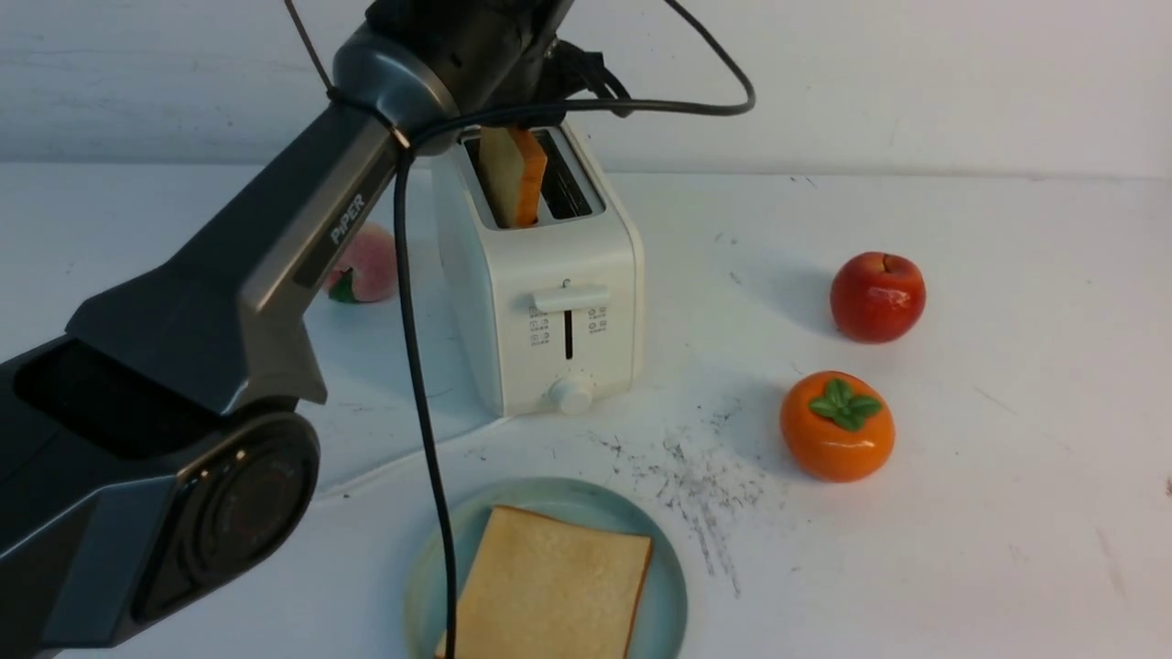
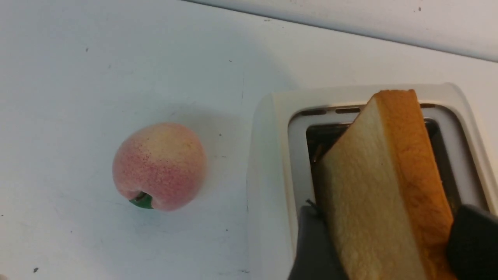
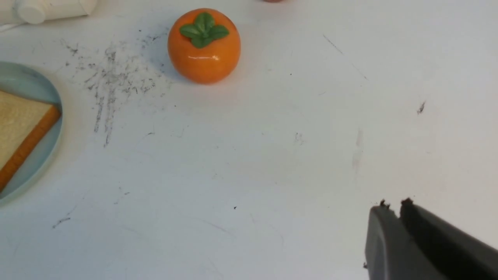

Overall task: Take toasted bread from bread machine on white table place on plate.
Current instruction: 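Reach for a toast slice standing in the toaster with the left gripper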

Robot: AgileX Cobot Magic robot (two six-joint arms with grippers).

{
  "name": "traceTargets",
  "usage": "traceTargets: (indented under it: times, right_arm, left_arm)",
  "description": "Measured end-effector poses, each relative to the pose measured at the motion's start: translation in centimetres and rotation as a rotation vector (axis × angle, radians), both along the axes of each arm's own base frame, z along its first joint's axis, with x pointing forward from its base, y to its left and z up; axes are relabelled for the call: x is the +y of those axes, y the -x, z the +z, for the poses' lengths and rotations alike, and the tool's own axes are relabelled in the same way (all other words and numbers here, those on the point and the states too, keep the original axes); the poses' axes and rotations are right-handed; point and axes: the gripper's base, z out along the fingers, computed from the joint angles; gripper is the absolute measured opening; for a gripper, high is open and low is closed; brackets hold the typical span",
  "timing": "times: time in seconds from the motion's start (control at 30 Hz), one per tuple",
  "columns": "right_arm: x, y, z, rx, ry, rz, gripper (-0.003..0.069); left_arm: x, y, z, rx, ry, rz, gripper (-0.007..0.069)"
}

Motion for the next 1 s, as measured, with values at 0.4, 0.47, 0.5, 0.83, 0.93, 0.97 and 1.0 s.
traceTargets:
  times: [0.4, 0.47, 0.5, 0.83, 0.93, 0.97, 1.0]
  right_arm:
    - [0.0, 0.0, 0.0, -0.001, -0.001, 0.001, 0.0062]
    - [0.0, 0.0, 0.0, -0.001, -0.001, 0.001, 0.0064]
    - [0.0, 0.0, 0.0, -0.002, -0.001, 0.001, 0.0065]
    - [0.0, 0.0, 0.0, -0.001, -0.002, 0.001, 0.0073]
    - [0.0, 0.0, 0.0, -0.001, -0.002, 0.001, 0.0076]
    - [0.0, 0.0, 0.0, -0.001, -0.002, 0.001, 0.0077]
    - [0.0, 0.0, 0.0, -0.001, -0.002, 0.001, 0.0078]
  left_arm:
    - [0.3, 0.8, 1.3, 0.004, 0.025, 0.010, 0.0433]
    - [0.3, 0.9, 1.6, 0.001, 0.031, 0.008, 0.0433]
    - [0.3, 0.9, 1.6, 0.001, 0.034, 0.007, 0.0433]
    - [-0.4, 1.0, 1.3, 0.024, 0.109, -0.034, 0.0433]
    - [-0.5, 0.8, 1.2, 0.013, 0.101, -0.034, 0.0433]
    - [-0.4, 0.6, 0.8, 0.013, 0.083, -0.028, 0.0433]
    - [-0.4, 0.5, 0.6, 0.015, 0.075, -0.024, 0.0433]
